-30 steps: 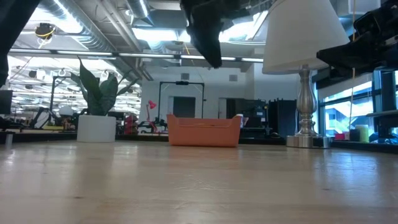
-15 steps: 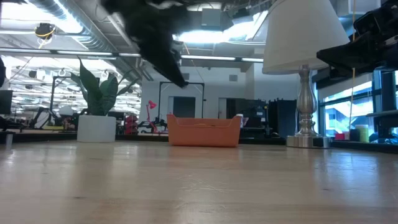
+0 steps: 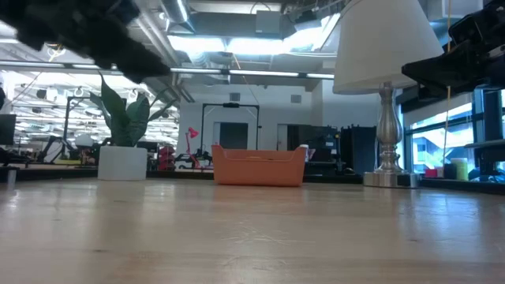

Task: Pick and place rubber bands into bin
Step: Return to Home Position

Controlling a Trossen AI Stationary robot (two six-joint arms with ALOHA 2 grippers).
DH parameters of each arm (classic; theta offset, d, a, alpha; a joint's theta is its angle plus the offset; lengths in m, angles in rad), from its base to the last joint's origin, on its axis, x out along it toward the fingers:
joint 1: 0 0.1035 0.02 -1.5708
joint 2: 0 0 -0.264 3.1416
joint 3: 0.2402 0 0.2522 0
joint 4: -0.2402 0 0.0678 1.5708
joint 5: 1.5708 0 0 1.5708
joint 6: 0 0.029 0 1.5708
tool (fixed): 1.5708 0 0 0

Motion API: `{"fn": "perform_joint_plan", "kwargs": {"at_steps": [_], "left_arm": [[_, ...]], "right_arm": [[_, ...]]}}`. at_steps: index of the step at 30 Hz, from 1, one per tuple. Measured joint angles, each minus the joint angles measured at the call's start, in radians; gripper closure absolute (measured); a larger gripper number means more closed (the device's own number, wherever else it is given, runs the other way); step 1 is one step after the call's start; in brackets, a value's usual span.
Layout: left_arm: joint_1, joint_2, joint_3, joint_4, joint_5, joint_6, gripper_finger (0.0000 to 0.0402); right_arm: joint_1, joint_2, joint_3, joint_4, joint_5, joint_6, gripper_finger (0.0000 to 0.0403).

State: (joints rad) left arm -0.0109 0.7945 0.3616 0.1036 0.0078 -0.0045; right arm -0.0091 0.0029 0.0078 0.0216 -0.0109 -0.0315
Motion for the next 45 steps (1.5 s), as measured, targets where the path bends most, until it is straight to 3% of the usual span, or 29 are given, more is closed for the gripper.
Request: {"fn": "perform_joint_plan", "kwargs": {"at_steps": [11,23,28,45], "left_arm": [[0.0,-0.433,-0.162,-0.002,-0.022,0.017,0.025],[0.0,-0.72,-0.294,-0.004,-0.046,0.036,0.0251],[0.0,-0.794,-0.315,-0.011,-0.035,0.053,0.0247],[0.0,-0.795,-0.354,-0.002,-0.103,0.089,0.0247]], "right_arm": [[0.0,0.0,0.0,0.0,0.0,0.0,0.0377],[0.0,0.0,0.0,0.0,0.0,0.0,0.0377],[0.0,0.0,0.0,0.0,0.0,0.0,0.0377],[0.0,0.0,0.0,0.0,0.0,0.0,0.0377]]}}
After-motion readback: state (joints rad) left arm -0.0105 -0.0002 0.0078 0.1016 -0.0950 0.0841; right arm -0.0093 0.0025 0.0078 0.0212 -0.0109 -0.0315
